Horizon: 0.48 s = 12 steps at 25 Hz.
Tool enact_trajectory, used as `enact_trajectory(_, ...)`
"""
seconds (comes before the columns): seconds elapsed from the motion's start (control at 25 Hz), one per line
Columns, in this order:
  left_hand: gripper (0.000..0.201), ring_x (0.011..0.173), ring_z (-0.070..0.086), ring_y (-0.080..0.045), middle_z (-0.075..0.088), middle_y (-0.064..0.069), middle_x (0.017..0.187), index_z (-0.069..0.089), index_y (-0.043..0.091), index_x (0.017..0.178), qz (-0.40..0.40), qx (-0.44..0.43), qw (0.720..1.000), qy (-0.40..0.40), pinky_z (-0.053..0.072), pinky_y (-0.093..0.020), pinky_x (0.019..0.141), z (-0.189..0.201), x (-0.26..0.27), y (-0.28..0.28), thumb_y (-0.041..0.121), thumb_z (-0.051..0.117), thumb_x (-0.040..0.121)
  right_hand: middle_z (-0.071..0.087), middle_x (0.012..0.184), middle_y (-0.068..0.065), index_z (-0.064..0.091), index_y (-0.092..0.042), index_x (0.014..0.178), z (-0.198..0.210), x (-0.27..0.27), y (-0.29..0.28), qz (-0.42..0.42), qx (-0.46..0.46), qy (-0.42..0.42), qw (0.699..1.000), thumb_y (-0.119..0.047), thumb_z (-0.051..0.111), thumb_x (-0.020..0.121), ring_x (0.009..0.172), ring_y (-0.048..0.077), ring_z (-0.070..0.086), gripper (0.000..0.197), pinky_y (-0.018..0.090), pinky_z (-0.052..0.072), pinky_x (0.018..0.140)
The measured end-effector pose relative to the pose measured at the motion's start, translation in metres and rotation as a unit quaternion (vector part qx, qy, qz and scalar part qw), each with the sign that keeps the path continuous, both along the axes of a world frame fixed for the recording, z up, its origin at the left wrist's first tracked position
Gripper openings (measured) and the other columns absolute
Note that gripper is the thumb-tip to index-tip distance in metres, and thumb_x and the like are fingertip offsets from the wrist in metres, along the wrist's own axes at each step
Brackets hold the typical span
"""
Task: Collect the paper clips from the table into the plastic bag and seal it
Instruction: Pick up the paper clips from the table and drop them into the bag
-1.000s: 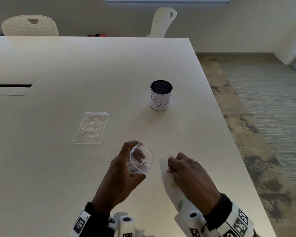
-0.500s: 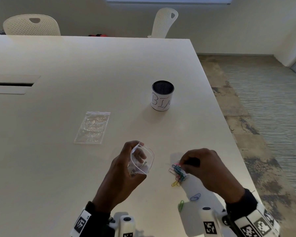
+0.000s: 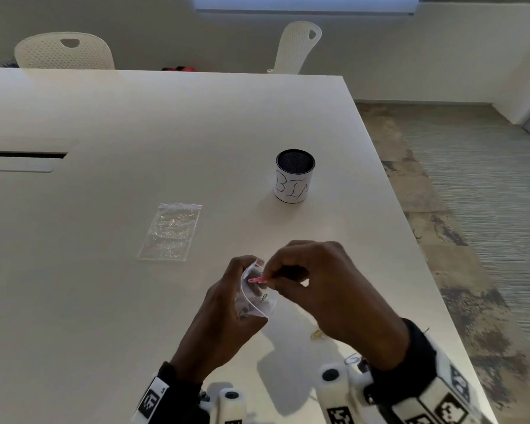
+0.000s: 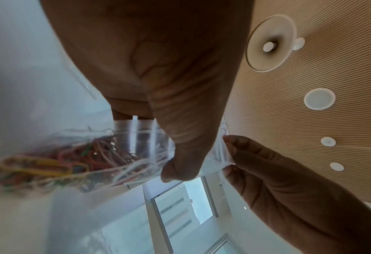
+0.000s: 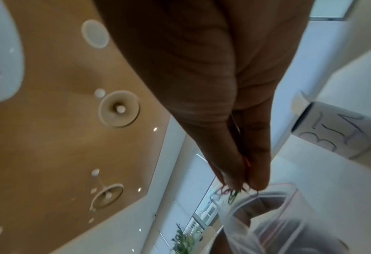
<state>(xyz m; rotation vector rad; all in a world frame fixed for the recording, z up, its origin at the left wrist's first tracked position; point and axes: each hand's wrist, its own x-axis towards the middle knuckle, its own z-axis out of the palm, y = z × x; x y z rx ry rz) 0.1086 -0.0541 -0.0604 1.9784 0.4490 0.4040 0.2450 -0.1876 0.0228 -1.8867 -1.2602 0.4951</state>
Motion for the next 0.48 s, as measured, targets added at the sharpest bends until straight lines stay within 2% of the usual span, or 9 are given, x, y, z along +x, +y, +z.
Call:
enact_trajectory(0.08, 0.062, 0.085, 0.072, -0.006, 0.074, 0.01, 0.1, 0.049, 0.034, 0.127, 0.003, 0.003, 1.0, 0.006, 0.05, -0.008, 0.064, 0.001, -0.001, 0.0, 0.009, 0.082, 0.081, 0.075, 0.094, -0.005, 0.081, -0.021, 0.094, -0.001, -0.005, 0.008, 0.021, -0.02, -0.056, 0.998, -0.011, 0.077, 0.09, 0.081, 0.009, 0.071, 0.012, 0.032, 0.06, 0.076)
enact_trajectory(0.16, 0.061, 0.085, 0.07, -0.005, 0.073, 0.01, 0.099, 0.05, 0.031, 0.126, 0.003, 0.013, 1.0, 0.004, 0.049, -0.006, 0.065, 0.002, -0.001, 0.001, 0.009, 0.083, 0.081, 0.076, 0.097, -0.005, 0.081, -0.023, 0.097, 0.002, -0.005, 0.012, 0.018, -0.021, -0.062, 0.998, -0.011, 0.075, 0.091, 0.083, 0.008, 0.073, 0.014, 0.031, 0.06, 0.078)
enact_trajectory(0.32, 0.055, 0.091, 0.069, -0.01, 0.07, 0.009, 0.099, 0.052, 0.028, 0.123, -0.001, 0.029, 1.0, -0.008, 0.05, -0.007, 0.071, 0.0, -0.001, 0.003, 0.011, 0.083, 0.08, 0.079, 0.088, -0.005, 0.081, -0.019, 0.095, 0.009, 0.002, 0.009, -0.011, 0.01, -0.044, 0.999, -0.009, 0.075, 0.091, 0.079, 0.009, 0.075, 0.012, 0.032, 0.061, 0.076)
enact_trajectory(0.48, 0.06, 0.094, 0.068, -0.014, 0.068, 0.01, 0.101, 0.052, 0.032, 0.124, -0.004, 0.008, 1.0, -0.007, 0.053, -0.01, 0.071, -0.002, -0.001, 0.003, 0.007, 0.082, 0.079, 0.078, 0.083, -0.011, 0.081, -0.021, 0.093, 0.016, 0.017, -0.009, -0.071, 0.008, -0.027, 0.997, -0.01, 0.08, 0.087, 0.08, 0.001, 0.074, 0.013, 0.017, 0.059, 0.079)
